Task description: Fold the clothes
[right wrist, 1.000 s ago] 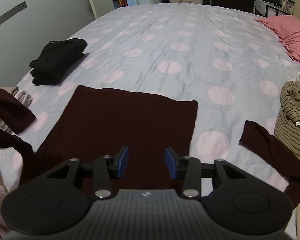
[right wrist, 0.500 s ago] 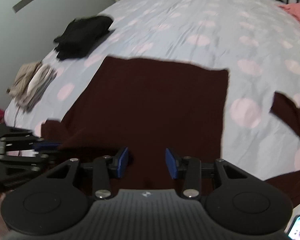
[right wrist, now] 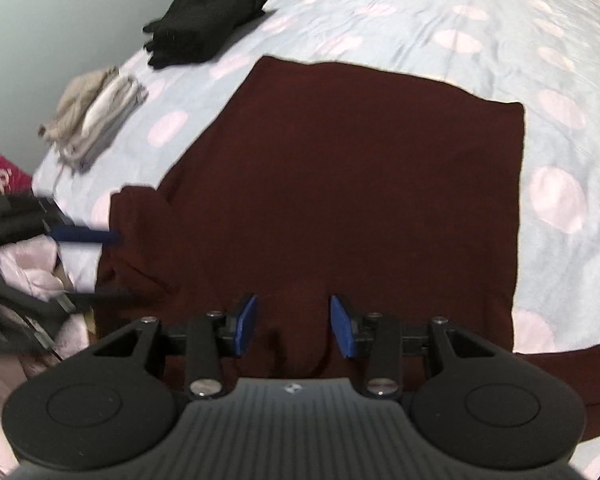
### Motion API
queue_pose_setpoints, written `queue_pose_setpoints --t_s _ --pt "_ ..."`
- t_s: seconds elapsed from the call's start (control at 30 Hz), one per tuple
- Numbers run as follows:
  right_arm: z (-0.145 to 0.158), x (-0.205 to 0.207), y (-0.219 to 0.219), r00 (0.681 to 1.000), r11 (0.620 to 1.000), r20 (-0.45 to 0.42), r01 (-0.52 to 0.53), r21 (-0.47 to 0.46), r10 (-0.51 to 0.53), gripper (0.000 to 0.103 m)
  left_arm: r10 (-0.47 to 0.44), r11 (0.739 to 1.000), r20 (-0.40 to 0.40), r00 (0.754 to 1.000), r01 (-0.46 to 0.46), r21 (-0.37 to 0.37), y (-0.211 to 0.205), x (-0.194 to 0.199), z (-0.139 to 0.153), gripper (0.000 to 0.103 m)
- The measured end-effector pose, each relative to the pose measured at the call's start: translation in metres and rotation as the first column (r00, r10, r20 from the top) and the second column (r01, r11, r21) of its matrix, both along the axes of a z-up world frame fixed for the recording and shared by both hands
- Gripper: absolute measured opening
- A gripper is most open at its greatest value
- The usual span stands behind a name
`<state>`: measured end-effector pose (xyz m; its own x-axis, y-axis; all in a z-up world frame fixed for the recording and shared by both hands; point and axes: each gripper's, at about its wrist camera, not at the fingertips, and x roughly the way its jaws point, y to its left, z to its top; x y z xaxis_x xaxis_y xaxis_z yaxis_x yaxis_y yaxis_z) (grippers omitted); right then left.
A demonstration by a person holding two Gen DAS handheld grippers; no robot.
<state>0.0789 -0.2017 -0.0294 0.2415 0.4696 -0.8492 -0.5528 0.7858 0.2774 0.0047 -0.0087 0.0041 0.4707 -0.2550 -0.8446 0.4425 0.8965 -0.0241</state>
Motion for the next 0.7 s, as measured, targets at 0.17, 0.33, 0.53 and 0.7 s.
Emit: queue_pose_setpoints --t_s 0.17,0.33,0.53,0.7 --pt "-0.019 0.002 0.009 0.999 0.998 -0.034 -0.027 -0.057 0.025 0.046 0.066 0.995 0.017 0.998 -0.067 0.076 0.047 0.004 0.009 0.051" --pt "-0.037 0.000 0.014 0.998 0.994 -0.054 -0.043 -0.100 0.037 0.037 0.148 0.976 0.050 0.988 -0.154 0.154 0.094 0.019 0.002 0.051" --pt "-0.022 -0.001 0.011 0.998 0.996 -0.041 -0.058 -0.061 0.056 0.009 0.189 0.973 0.028 0.982 -0.191 0.126 0.120 0.038 -0.026 0.051" --pt "0.021 0.011 -0.004 0.997 1.000 0.076 0.026 0.013 -0.027 0.008 0.184 0.982 -0.003 0.983 -0.184 0.036 0.124 0.045 -0.039 0.028"
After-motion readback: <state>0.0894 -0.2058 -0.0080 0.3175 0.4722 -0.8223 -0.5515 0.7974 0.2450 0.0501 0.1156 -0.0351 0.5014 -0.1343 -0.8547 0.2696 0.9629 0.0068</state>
